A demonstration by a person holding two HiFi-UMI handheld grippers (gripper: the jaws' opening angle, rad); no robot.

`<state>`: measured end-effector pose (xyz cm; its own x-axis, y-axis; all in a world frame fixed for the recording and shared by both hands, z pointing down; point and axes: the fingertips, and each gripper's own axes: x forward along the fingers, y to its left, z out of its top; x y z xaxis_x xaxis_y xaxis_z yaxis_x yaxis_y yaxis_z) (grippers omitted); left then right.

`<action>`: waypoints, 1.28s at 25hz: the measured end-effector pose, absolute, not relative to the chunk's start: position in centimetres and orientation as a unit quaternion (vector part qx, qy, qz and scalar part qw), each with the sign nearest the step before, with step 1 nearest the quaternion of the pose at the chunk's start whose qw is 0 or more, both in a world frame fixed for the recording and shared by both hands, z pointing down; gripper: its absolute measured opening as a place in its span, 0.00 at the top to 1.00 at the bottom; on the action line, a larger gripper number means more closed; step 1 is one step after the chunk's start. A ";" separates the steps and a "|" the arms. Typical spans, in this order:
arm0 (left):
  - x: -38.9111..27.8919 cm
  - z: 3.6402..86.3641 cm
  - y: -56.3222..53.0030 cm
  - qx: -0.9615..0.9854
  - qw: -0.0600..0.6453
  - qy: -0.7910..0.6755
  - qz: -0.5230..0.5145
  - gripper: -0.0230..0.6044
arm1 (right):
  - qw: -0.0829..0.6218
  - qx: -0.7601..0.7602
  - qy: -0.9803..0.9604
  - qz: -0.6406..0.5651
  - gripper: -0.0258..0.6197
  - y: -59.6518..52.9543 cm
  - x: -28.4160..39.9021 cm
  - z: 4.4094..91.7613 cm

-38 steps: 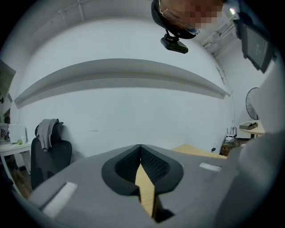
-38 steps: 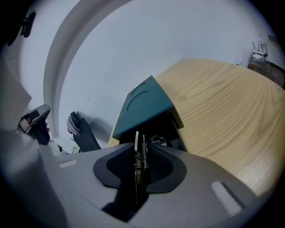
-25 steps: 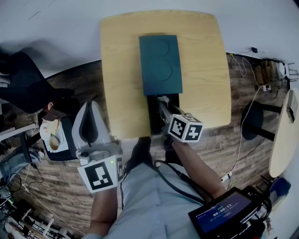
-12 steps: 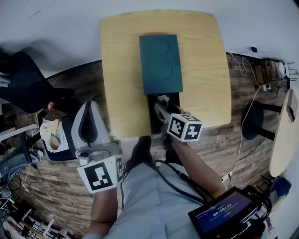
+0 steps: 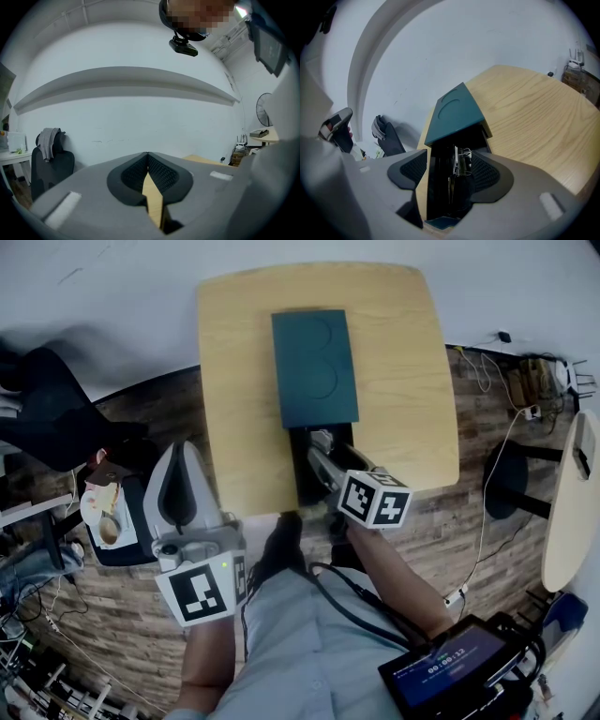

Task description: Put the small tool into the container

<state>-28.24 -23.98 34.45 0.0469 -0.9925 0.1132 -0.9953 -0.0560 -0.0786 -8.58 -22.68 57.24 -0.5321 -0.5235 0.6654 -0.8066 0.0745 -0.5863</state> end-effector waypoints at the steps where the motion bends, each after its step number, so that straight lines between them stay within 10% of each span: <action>1: -28.0 34.4 -24.0 0.725 0.009 -0.686 0.067 0.94 | 0.135 0.463 -0.719 0.501 0.50 -22.7 -8.4 56.9; 14: -18.4 27.2 -20.4 0.758 -0.041 -0.651 0.016 0.94 | 0.041 0.472 -0.846 0.243 0.58 -22.0 -4.0 36.3; 24: -9.9 19.4 -16.6 0.770 -0.102 -0.629 -0.028 0.95 | -0.005 0.487 -0.872 0.036 0.93 -18.2 0.9 23.6; 32: -6.4 17.5 -14.5 0.773 -0.128 -0.620 -0.031 0.95 | -0.027 0.487 -0.873 -0.008 0.96 -15.8 3.5 20.6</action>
